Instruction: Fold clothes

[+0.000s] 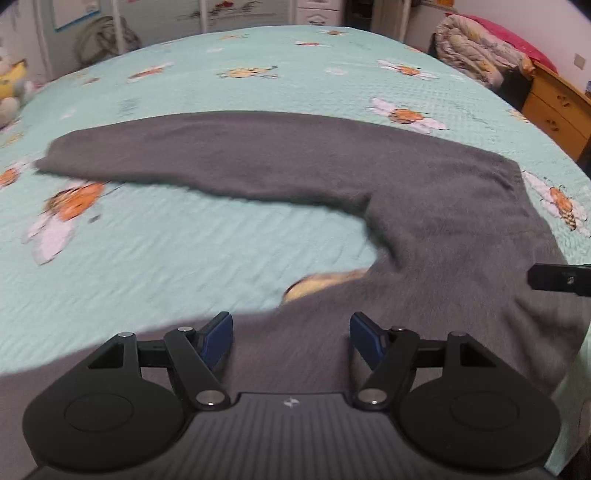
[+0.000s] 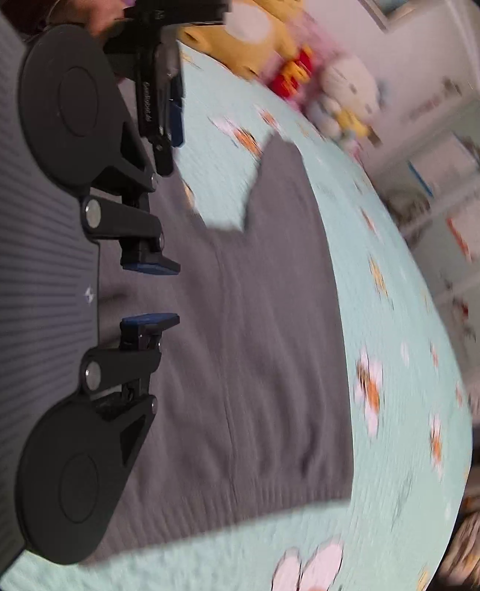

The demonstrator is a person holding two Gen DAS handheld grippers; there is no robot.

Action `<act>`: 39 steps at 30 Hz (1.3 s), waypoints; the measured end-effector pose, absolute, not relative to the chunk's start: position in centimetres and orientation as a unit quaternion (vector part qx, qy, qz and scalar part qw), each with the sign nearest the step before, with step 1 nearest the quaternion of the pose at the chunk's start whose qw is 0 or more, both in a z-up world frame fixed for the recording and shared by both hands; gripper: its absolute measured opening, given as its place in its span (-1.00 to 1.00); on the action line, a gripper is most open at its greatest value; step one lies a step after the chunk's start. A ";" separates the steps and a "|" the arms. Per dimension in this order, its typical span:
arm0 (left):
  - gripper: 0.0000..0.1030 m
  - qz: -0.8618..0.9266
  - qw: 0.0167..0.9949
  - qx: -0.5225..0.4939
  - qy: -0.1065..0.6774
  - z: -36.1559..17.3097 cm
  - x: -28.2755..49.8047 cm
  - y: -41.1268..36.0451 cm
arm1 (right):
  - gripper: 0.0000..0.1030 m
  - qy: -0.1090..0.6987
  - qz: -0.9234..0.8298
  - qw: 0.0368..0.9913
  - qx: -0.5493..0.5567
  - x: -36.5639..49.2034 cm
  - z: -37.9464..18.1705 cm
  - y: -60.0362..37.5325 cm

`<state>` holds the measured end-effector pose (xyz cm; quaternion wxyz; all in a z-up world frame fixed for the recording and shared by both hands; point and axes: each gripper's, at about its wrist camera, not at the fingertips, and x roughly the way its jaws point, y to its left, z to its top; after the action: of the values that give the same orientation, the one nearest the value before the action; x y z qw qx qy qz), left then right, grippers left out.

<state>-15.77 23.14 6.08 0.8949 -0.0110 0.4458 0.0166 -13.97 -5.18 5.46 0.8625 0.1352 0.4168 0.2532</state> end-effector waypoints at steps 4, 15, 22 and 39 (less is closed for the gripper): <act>0.43 0.049 0.878 -0.011 0.476 5.2 -19.1 25.5 | -0.36 0.454 0.210 0.862 0.086 -14.2 3.4 -1.8; 0.64 0.085 0.869 -0.053 0.484 4.0 -21.4 30.9 | -0.22 0.421 0.279 0.861 0.057 -16.8 6.1 7.5; 0.69 0.073 0.873 -0.050 0.479 3.4 -21.8 31.0 | -0.23 0.451 0.297 0.841 0.022 -20.1 3.3 11.5; 0.75 0.063 0.879 -0.067 0.469 3.1 -22.4 31.5 | -0.23 0.422 0.275 0.864 -0.012 -23.7 4.9 12.9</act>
<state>-22.39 31.51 3.15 0.8787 -0.0667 0.4686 0.0627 -23.68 12.95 4.92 0.8637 -0.0123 0.4223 0.2749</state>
